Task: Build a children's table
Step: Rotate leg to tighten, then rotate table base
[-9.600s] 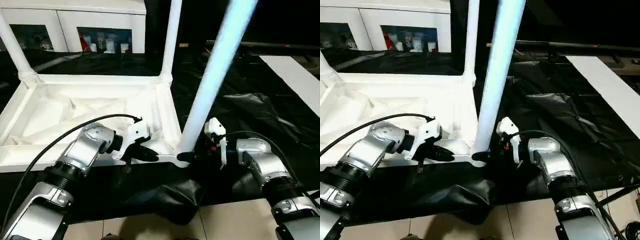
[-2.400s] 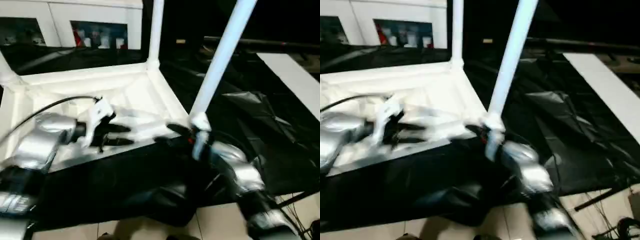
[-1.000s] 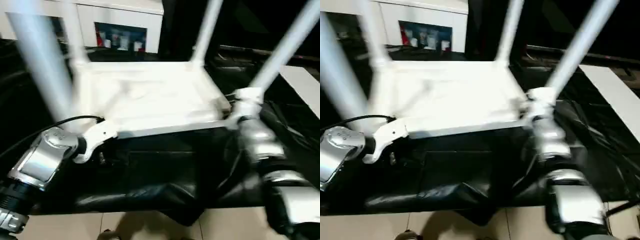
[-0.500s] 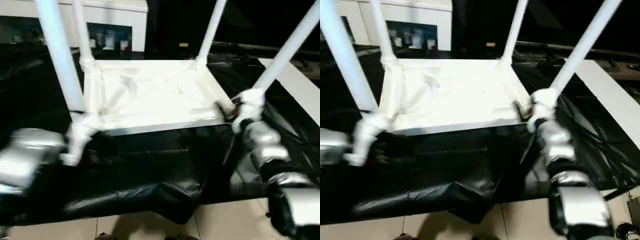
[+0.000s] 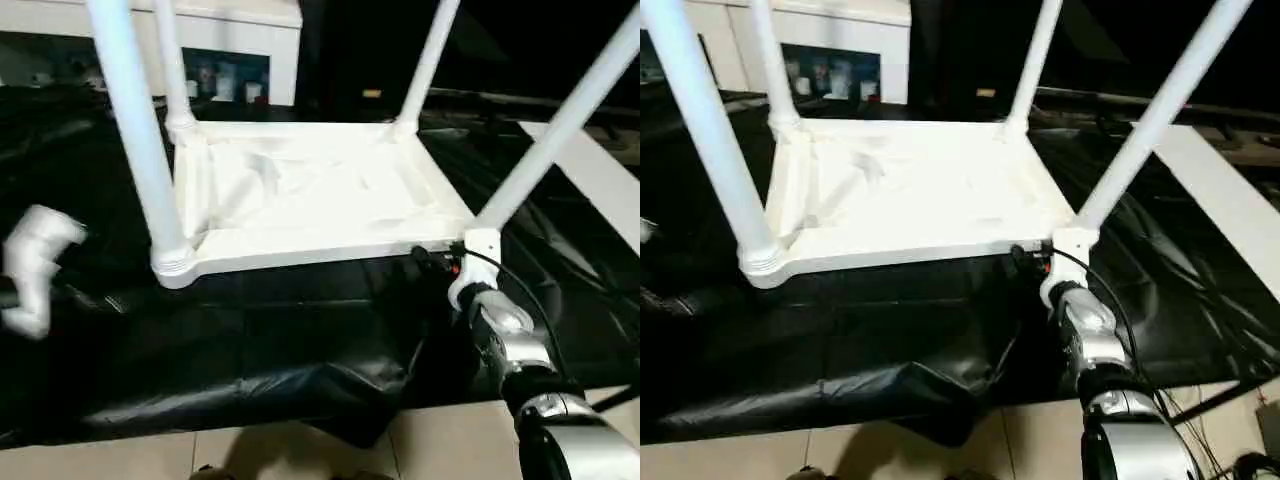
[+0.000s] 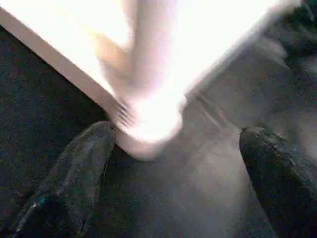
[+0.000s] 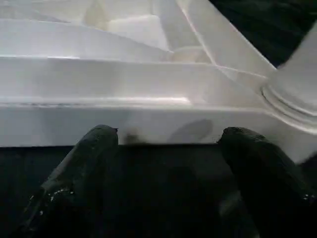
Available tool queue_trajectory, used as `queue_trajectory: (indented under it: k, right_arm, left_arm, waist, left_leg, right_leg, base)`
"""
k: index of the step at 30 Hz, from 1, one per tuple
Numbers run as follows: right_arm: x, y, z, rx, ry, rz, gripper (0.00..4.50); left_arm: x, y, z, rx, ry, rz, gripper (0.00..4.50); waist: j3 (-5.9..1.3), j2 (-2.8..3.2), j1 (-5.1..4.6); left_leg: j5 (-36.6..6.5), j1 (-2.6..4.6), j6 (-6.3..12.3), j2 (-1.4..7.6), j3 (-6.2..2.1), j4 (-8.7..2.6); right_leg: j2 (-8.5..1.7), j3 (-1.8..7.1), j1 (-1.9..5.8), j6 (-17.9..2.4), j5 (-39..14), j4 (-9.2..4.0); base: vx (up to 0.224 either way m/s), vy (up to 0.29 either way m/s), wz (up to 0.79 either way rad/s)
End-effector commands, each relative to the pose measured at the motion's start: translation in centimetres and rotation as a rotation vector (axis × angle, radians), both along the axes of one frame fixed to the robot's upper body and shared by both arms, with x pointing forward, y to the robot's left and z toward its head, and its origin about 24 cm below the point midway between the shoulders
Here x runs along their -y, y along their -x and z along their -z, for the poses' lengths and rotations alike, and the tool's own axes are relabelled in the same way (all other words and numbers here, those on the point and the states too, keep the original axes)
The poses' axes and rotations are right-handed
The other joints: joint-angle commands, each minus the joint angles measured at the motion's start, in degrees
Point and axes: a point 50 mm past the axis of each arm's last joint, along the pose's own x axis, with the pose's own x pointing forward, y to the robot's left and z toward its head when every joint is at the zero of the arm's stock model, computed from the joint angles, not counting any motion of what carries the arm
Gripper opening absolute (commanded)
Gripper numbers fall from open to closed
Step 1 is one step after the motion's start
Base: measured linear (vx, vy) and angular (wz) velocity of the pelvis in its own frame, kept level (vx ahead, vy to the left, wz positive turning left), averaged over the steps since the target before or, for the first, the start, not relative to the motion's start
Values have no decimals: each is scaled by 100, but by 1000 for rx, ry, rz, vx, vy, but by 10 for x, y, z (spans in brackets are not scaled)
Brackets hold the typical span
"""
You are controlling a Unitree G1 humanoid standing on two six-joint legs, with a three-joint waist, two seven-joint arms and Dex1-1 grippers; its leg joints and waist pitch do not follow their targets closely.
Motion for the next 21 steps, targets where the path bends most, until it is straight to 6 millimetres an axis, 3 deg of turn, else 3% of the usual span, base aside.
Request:
queue_trajectory:
  k: [1,5,7,8,11,12,13,14,16,18,21]
  right_arm:
    - [4,0,-1,-5,8,23,371]
    - [2,1,4,-41,41,12,371]
    - [1,1,5,-45,43,11,371]
    - [-1,1,5,-50,42,5,371]
    - [-4,1,5,-55,43,-8,371]
    - [-7,0,6,-66,45,-28,371]
    - [-7,0,6,-66,45,-28,371]
    - [-9,-1,6,-70,52,-37,371]
    - [-13,-4,6,-80,60,-55,371]
    - [-15,-5,5,-84,62,-60,371]
    - [-21,-9,3,-93,68,-80,371]
  left_arm:
    - [2,-7,-2,76,10,-3,449]
    - [18,-26,0,155,98,7,449]
    - [23,-32,1,164,119,8,449]
    - [33,-41,2,188,155,35,449]
    - [50,-49,0,206,244,108,449]
    - [65,-52,-2,197,285,187,449]
    - [65,-52,-2,197,285,187,449]
    - [75,-52,-3,184,305,245,449]
    - [103,-46,-8,139,363,426,449]
    - [115,-41,-11,109,385,513,449]
    - [136,-33,-19,72,433,654,449]
  waist:
    - [-363,180,-11]
    - [-394,185,0]
    - [-402,161,-4]
    - [-403,186,-1]
    - [-409,176,15]
    - [-407,198,11]
    - [-406,191,10]
    - [-412,188,8]
    - [-415,239,10]
    - [-415,237,21]
    - [-396,236,44]
  left_leg:
    - [-1679,127,-208,1,37,-439]
    - [-1438,125,-203,-7,49,-416]
    - [-1342,113,-175,-17,59,-407]
    - [-1312,105,-172,-13,52,-411]
    - [-1254,115,-177,-2,57,-405]
    - [-1277,118,-193,-5,61,-405]
    - [-1299,121,-189,-6,62,-404]
    - [-1308,118,-181,-1,61,-402]
    - [-1279,124,-199,5,58,-398]
    - [-1269,146,-195,20,69,-394]
    - [-1332,124,-235,8,71,-403]
  right_leg:
    - [-292,210,224,-952,-1367,-425]
    - [-298,209,246,-1035,-969,-373]
    - [-293,209,261,-1057,-844,-368]
    - [-301,210,274,-1067,-803,-361]
    - [-314,206,280,-1135,-673,-348]
    - [-306,204,275,-1165,-636,-345]
    - [-304,202,275,-1177,-644,-345]
    - [-312,203,283,-1190,-633,-342]
    - [-316,202,289,-1248,-556,-319]
    - [-316,202,270,-1298,-471,-317]
    - [-307,199,292,-1303,-553,-313]
  base:
    - [0,0,0]
    - [0,0,0]
    - [0,0,0]
    - [0,0,0]
    - [0,0,0]
    - [0,0,0]
    - [0,0,0]
    - [0,0,0]
    - [0,0,0]
    - [0,0,0]
    - [0,0,0]
